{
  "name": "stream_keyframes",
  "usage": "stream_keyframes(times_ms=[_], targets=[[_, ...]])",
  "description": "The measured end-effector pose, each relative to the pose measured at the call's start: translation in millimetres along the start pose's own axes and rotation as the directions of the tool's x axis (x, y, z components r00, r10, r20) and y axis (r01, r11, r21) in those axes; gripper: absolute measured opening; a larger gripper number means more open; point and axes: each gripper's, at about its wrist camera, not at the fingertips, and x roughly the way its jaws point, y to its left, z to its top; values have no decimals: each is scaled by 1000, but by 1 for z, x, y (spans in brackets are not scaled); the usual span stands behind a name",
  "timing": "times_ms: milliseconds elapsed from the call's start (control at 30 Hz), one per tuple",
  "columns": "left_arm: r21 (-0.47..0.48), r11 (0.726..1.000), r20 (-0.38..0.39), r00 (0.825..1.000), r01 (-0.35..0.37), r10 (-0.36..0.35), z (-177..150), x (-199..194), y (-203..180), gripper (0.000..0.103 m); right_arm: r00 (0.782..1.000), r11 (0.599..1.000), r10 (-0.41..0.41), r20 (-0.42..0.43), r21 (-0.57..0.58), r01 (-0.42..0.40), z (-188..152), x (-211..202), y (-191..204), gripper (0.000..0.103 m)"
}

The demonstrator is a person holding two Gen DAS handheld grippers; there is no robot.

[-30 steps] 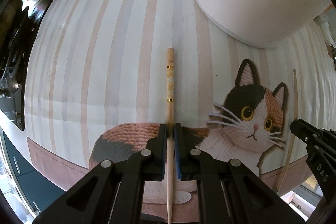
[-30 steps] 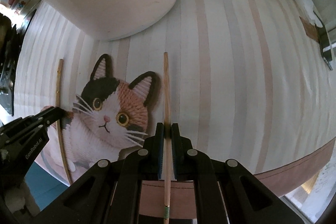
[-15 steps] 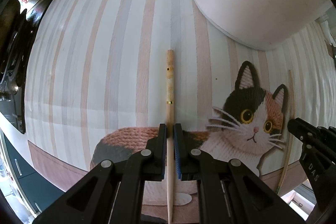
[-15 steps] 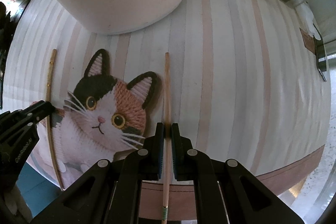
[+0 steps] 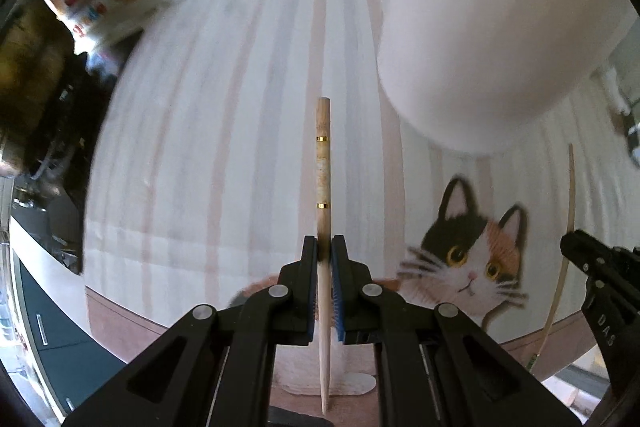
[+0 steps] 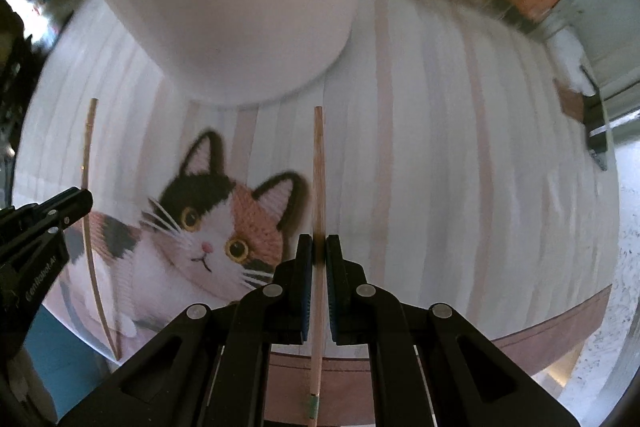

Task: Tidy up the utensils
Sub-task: 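Lift and carry the left tool's chopstick toward the holder while the right tool carries its own, then insert the left tool's chopstick into the holder and open the left tool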

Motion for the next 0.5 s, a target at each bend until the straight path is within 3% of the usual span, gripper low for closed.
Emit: stream_keyframes(times_ms=[267,500], targets=[[-26,1000,159,987,6,-2,16,-55,15,4,987,999,13,162,35,-19,5,-50,-6,7],[-51,999,244,970,12,1,24,-84,30,4,962,996,35,269,71,-56,11,-95,-26,6]])
